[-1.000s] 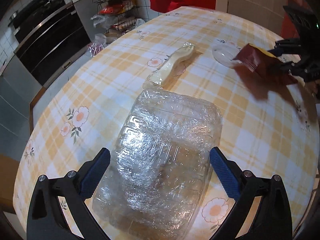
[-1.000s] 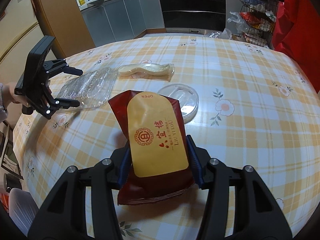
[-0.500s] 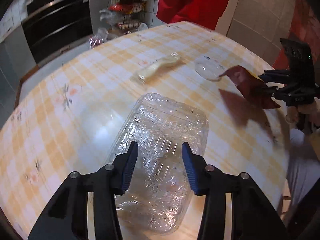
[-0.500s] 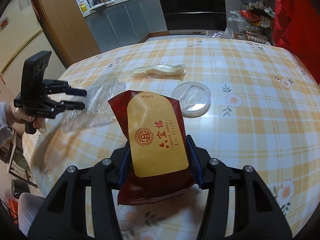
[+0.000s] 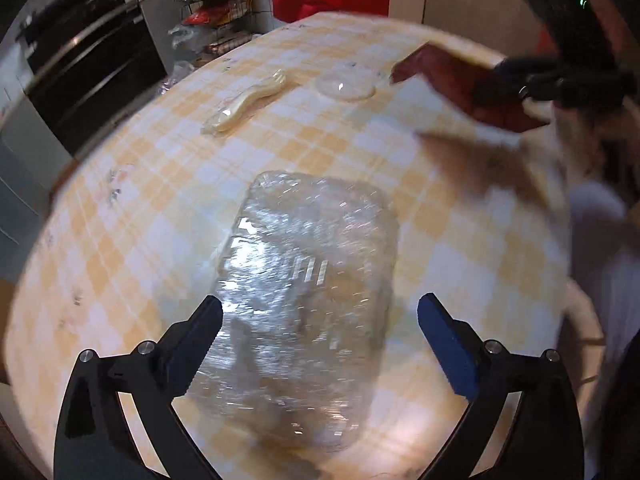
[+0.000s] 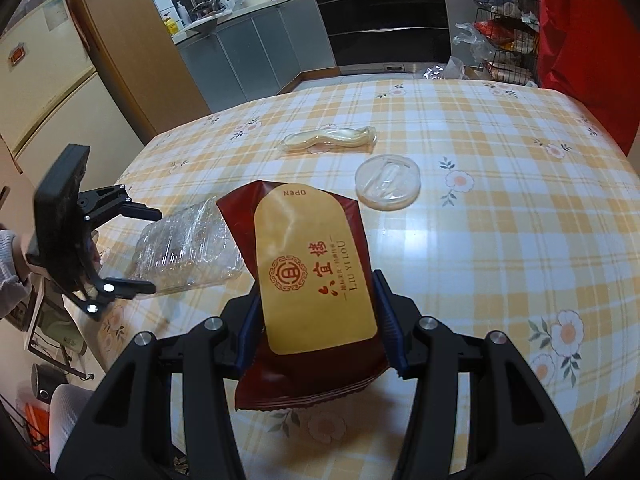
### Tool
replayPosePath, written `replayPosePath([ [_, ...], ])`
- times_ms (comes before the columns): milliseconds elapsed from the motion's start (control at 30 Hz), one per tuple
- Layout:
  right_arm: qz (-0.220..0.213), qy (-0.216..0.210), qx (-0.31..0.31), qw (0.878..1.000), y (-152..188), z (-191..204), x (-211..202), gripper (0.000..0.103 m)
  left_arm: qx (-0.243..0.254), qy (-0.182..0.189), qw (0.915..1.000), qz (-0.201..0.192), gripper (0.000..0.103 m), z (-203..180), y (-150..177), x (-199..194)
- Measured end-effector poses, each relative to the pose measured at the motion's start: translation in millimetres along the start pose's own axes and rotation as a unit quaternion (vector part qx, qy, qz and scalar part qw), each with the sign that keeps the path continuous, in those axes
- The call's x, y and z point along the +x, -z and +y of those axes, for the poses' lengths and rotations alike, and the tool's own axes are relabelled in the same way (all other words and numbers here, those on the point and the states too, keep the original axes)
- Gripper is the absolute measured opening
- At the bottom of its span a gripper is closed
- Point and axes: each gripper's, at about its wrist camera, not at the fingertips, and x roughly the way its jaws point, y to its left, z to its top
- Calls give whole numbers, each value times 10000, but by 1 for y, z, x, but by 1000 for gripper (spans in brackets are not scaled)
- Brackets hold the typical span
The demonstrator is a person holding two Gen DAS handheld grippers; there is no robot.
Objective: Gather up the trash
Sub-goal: 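Grasp and lift the clear wrapped tray with the left tool while the right tool holds the bag, then carry the clear tray and pastry bag over the trash bin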
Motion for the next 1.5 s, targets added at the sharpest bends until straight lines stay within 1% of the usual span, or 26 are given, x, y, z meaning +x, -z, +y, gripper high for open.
replayPosePath([
  [133,29,32,31,10000,3,-2,-2,52,-481,64,9988,9,96,29,-3,8],
  [267,51,70,80,9999,2,-6,1,52,-590,318,9977,41,97,44,-6,16],
  [367,61,78,115,9999,0,-8,4,52,-560,521,9970,86,97,43,-10,21],
  [433,64,66,132,9999,0,-9,7,52,-432,679,9966,158,97,37,-12,24],
  [467,75,60,132,9999,-1,-9,8,52,-313,688,9970,172,97,33,-11,26],
  [533,92,48,127,9999,-1,-9,11,52,-256,700,9971,130,97,32,-9,27],
  [600,99,31,134,9999,-1,-8,12,52,-423,742,9963,60,97,37,-8,28],
  [700,85,8,149,9999,-1,-7,12,52,-448,670,9967,48,96,34,-8,27],
  [800,30,-16,139,9999,-2,-3,6,52,-554,746,9957,42,96,33,-6,23],
  [900,-38,-32,120,9999,-3,0,-1,52,-651,760,9950,-42,96,29,-2,11],
  [967,-107,-65,107,9999,-3,5,-9,52,-818,741,9937,-193,96,25,2,-4],
  [1033,-170,-103,84,9998,-3,11,-17,52,-977,718,9920,-352,96,19,6,-20],
  [1133,-281,-153,19,9995,1,22,-34,52,-1136,622,9900,-551,96,-1,12,-47],
  [1167,-315,-185,6,9993,3,27,-41,52,-1187,568,9893,-629,96,-12,15,-59],
  [1267,-380,-284,-36,9989,12,41,-59,52,-1364,259,9879,-697,96,-42,24,-84],
  [1367,-446,-353,-106,9983,22,54,-77,52,-1635,43,9830,-837,96,-70,35,-104],
  [1400,-475,-390,-110,9981,27,59,-85,52,-1796,-60,9796,-897,96,-85,42,-113],
  [1500,-569,-454,-111,9973,42,69,-105,52,-2053,-224,9736,-973,96,-114,58,-125],
])
